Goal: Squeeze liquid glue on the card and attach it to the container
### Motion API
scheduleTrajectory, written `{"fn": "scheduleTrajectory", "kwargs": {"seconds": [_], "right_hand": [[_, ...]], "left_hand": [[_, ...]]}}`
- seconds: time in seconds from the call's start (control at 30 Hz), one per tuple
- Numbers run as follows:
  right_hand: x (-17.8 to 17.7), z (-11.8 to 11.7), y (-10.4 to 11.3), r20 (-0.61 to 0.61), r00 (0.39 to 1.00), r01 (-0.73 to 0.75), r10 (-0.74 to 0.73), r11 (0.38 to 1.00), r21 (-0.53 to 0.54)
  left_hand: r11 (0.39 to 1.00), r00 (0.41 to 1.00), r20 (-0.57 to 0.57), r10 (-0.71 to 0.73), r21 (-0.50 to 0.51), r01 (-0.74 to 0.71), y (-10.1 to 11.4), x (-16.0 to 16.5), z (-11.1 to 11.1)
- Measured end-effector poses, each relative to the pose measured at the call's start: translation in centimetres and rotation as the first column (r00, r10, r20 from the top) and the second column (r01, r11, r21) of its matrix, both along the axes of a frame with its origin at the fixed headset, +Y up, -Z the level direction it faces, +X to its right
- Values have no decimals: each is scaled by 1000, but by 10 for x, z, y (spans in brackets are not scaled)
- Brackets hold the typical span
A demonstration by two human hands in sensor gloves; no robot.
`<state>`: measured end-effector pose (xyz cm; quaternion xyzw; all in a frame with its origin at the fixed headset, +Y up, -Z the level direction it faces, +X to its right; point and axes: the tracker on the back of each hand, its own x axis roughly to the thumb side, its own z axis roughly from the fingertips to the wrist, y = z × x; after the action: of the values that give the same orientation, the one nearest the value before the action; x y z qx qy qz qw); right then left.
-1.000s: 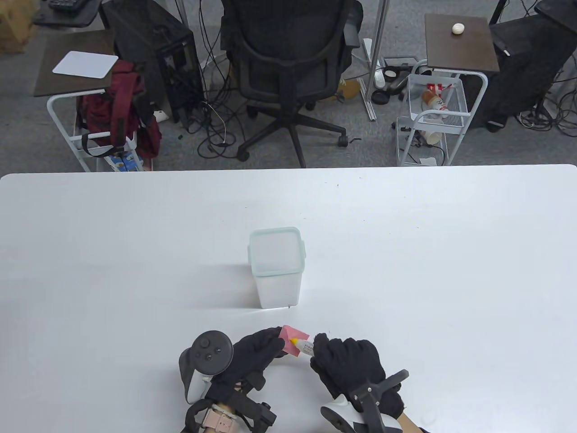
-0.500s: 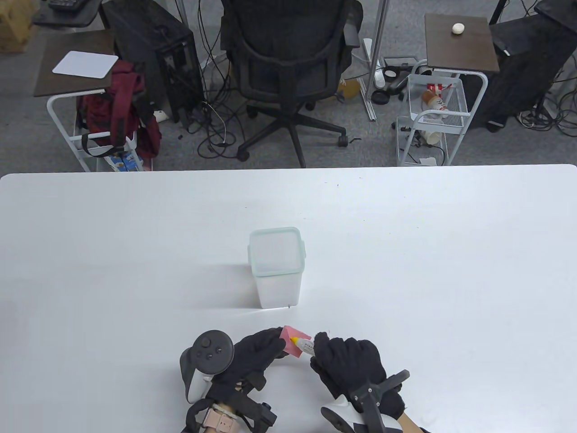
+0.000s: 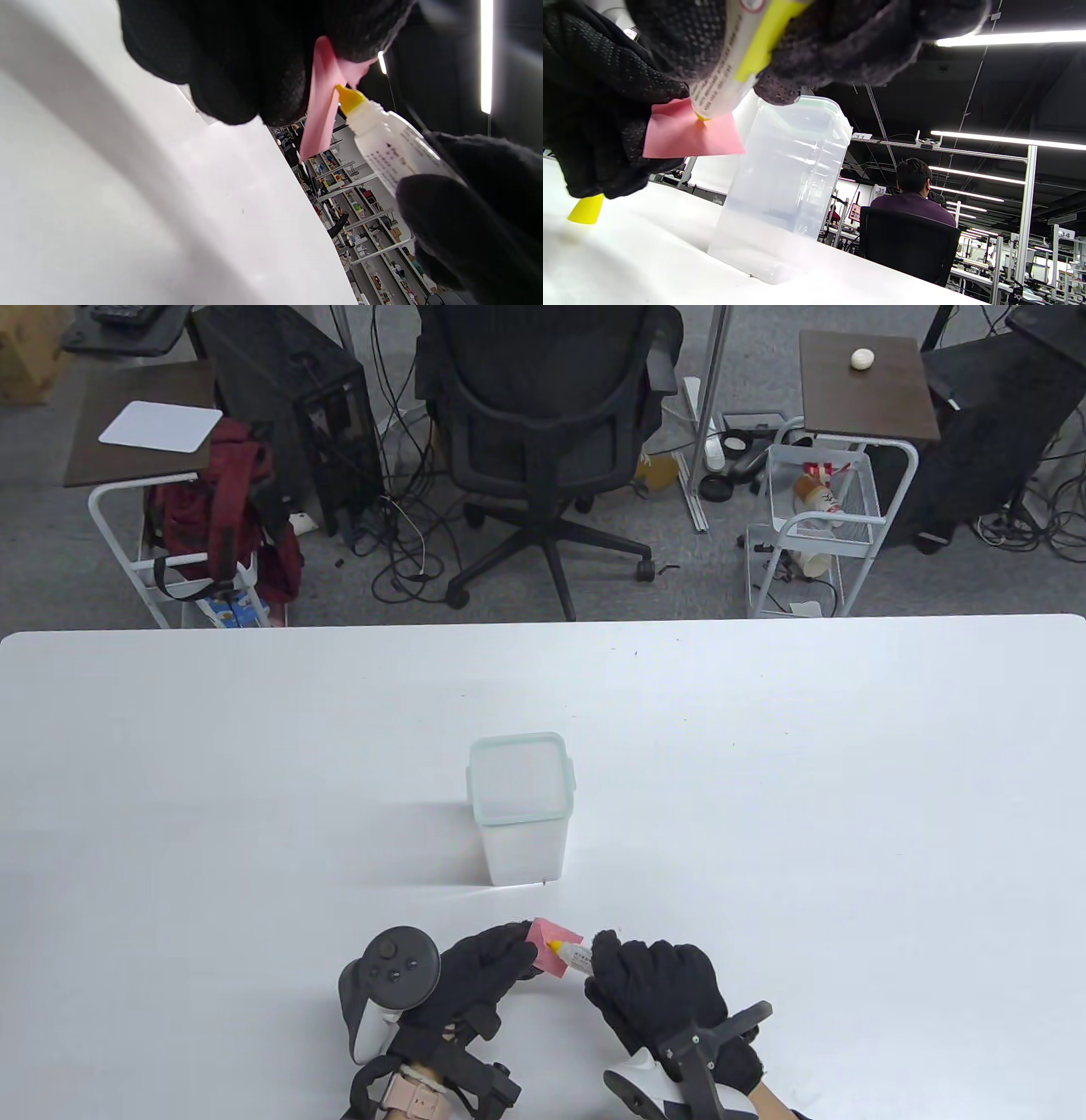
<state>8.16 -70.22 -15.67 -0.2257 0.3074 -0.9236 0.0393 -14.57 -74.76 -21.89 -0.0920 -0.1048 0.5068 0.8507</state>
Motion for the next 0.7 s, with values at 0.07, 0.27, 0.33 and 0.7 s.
{"fn": "scheduleTrajectory", "kwargs": {"seconds": [0.07,0.27,0.33,0.7], "right_hand": [[0,0,0,-3,1000,0,0,1000,3],[-1,1,0,-7,1000,-8,8,1000,11],[-1,1,0,-7,1000,-9,9,1000,12],[-3,3,-1,-24,999,-26,26,1000,5]], "left_hand": [[1000,1000,0,4,-1,-4,0,0,0],[1000,1000,1,6,0,-6,0,0,0],[1000,1000,1,6,1,-6,0,0,0],[1000,1000,-4,14,-2,-14,0,-1,0]]}}
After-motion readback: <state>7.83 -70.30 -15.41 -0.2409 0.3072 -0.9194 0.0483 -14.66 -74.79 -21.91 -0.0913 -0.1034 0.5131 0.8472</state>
